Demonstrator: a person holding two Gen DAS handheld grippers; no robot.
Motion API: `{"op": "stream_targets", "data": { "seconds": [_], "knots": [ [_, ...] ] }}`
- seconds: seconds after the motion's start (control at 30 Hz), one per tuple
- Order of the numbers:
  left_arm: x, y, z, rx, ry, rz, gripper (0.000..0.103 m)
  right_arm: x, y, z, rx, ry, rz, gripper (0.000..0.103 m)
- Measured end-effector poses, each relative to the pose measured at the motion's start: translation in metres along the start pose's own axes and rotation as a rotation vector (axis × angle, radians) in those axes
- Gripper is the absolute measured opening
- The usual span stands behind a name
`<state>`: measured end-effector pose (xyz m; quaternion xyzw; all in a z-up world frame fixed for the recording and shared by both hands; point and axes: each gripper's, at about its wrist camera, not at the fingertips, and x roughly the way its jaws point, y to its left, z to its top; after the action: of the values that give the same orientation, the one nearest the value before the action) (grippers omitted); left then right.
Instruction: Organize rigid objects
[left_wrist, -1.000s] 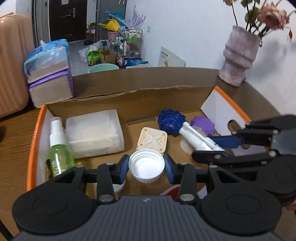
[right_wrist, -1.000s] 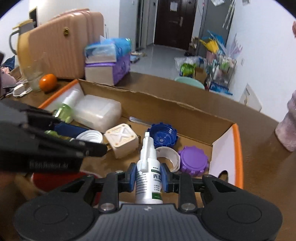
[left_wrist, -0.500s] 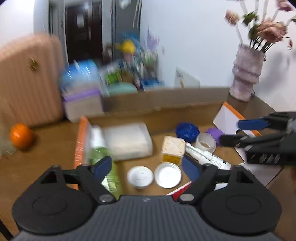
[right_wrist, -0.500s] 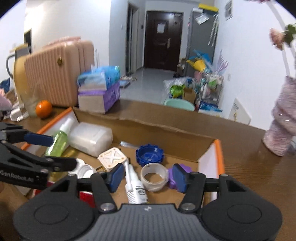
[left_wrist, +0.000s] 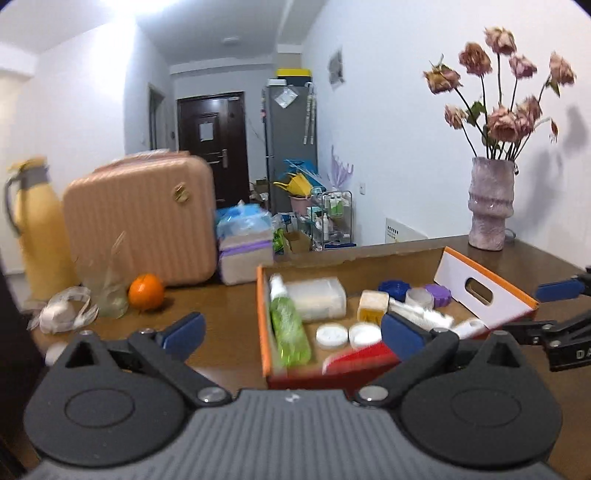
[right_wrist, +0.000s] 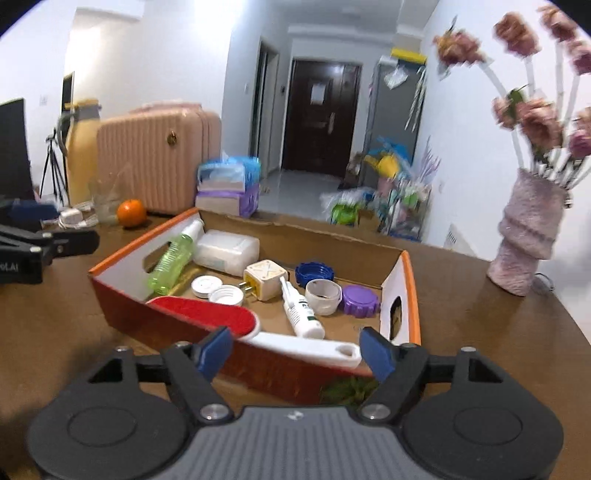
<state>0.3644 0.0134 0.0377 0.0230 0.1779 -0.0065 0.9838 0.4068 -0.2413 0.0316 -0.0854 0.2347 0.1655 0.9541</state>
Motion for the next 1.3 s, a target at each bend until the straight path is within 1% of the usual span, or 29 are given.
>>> {"op": "stream_targets", "data": {
  "seconds": [0.1, 0.2, 0.27, 0.3, 0.4, 0.5, 0.57, 0.63, 0.7, 0.8, 0.87, 0.93, 1.0, 1.03, 1.1, 1.13, 1.23, 1.3],
  "knots": [
    [-0.024, 0.003, -0.018, -0.003, -0.013, 0.000, 0.103, -0.022, 0.012, -0.022, -0.001, -0.022, -0.024, 0.083],
    [-0.049, -0.004, -0.025, 0.016, -0.064, 0.003, 0.103, -0.048, 0.026, -0.039, -0.006, -0.058, -0.071, 0.083],
    [-0.066, -0.011, -0.029, 0.035, -0.099, 0.007, 0.103, -0.067, 0.032, -0.048, 0.016, -0.107, -0.097, 0.083],
    [-0.076, -0.013, -0.032, 0.039, -0.121, 0.013, 0.103, -0.079, 0.035, -0.053, 0.043, -0.139, -0.108, 0.085],
    [-0.113, -0.014, -0.049, 0.026, -0.186, 0.030, 0.103, -0.109, 0.042, -0.067, 0.115, -0.218, -0.101, 0.088],
    [-0.143, -0.007, -0.066, -0.025, -0.193, 0.078, 0.103, -0.134, 0.051, -0.083, 0.172, -0.259, -0.079, 0.089],
    [-0.161, -0.003, -0.075, -0.043, -0.193, 0.097, 0.103, -0.149, 0.062, -0.094, 0.174, -0.284, -0.083, 0.089],
    [-0.181, -0.001, -0.082, -0.020, -0.213, 0.104, 0.103, -0.166, 0.073, -0.105, 0.163, -0.322, -0.100, 0.089],
    [-0.202, -0.002, -0.088, 0.002, -0.227, 0.128, 0.103, -0.184, 0.084, -0.115, 0.147, -0.356, -0.122, 0.090],
    [-0.235, -0.003, -0.101, -0.009, -0.250, 0.125, 0.103, -0.216, 0.097, -0.132, 0.160, -0.397, -0.137, 0.092],
    [-0.251, -0.010, -0.111, 0.001, -0.262, 0.124, 0.103, -0.233, 0.103, -0.141, 0.149, -0.406, -0.145, 0.094],
    [-0.269, -0.018, -0.121, 0.018, -0.303, 0.119, 0.103, -0.251, 0.110, -0.152, 0.128, -0.401, -0.161, 0.096],
    [-0.287, -0.025, -0.129, 0.017, -0.348, 0.102, 0.103, -0.265, 0.117, -0.161, 0.153, -0.373, -0.190, 0.100],
    [-0.295, -0.028, -0.132, 0.018, -0.355, 0.075, 0.103, -0.271, 0.121, -0.164, 0.171, -0.355, -0.198, 0.100],
    [-0.306, -0.031, -0.138, 0.028, -0.334, 0.041, 0.103, -0.281, 0.131, -0.170, 0.178, -0.349, -0.208, 0.101],
    [-0.310, -0.033, -0.142, 0.031, -0.319, 0.037, 0.103, -0.286, 0.138, -0.173, 0.170, -0.358, -0.221, 0.101],
    [-0.318, -0.036, -0.151, 0.035, -0.272, 0.016, 0.103, -0.297, 0.154, -0.179, 0.126, -0.412, -0.261, 0.103],
    [-0.320, -0.036, -0.154, 0.019, -0.264, 0.002, 0.103, -0.299, 0.158, -0.179, 0.118, -0.430, -0.254, 0.103]
  ]
}}
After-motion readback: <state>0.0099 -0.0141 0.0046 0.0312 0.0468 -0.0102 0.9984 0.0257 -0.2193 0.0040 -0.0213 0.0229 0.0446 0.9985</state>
